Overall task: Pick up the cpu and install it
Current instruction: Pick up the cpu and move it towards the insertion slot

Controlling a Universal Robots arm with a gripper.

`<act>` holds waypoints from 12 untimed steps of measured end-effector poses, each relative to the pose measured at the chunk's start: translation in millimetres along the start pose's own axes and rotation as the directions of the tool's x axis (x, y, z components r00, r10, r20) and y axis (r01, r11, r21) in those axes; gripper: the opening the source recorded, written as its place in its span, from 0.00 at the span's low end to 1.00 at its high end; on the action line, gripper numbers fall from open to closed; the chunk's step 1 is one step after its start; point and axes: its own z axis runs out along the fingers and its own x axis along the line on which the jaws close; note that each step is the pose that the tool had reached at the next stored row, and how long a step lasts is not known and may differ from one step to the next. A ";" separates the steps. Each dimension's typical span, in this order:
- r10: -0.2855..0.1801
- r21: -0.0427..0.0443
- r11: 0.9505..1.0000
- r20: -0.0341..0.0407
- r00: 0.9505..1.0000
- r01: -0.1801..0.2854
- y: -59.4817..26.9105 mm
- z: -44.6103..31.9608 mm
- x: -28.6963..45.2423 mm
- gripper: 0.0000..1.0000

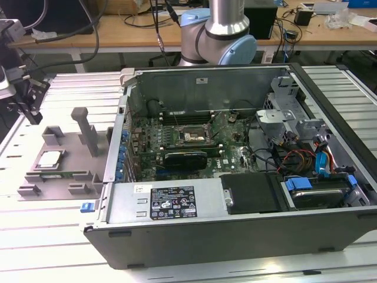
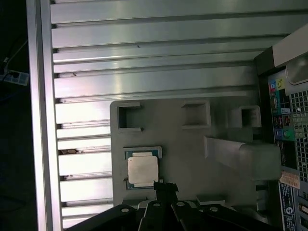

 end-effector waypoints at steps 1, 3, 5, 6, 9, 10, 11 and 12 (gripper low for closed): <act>0.000 0.000 1.000 0.000 1.000 0.000 -0.1 0.6 0.8 0.11; 0.000 0.000 1.000 0.000 1.000 0.000 -0.5 3.8 4.4 0.11; 0.000 0.000 1.000 0.000 1.000 0.000 -0.7 5.9 6.3 0.11; 0.000 0.000 1.000 0.000 1.000 0.000 -0.9 7.9 7.8 0.11; 0.000 0.000 1.000 0.000 1.000 0.000 -1.4 13.7 9.7 0.11; 0.000 0.000 1.000 0.000 1.000 0.000 -1.5 16.2 10.5 0.11; 0.000 0.000 1.000 0.000 1.000 0.000 -1.6 18.1 11.1 0.11; 0.000 0.000 1.000 0.000 1.000 0.000 -1.8 20.5 12.1 0.11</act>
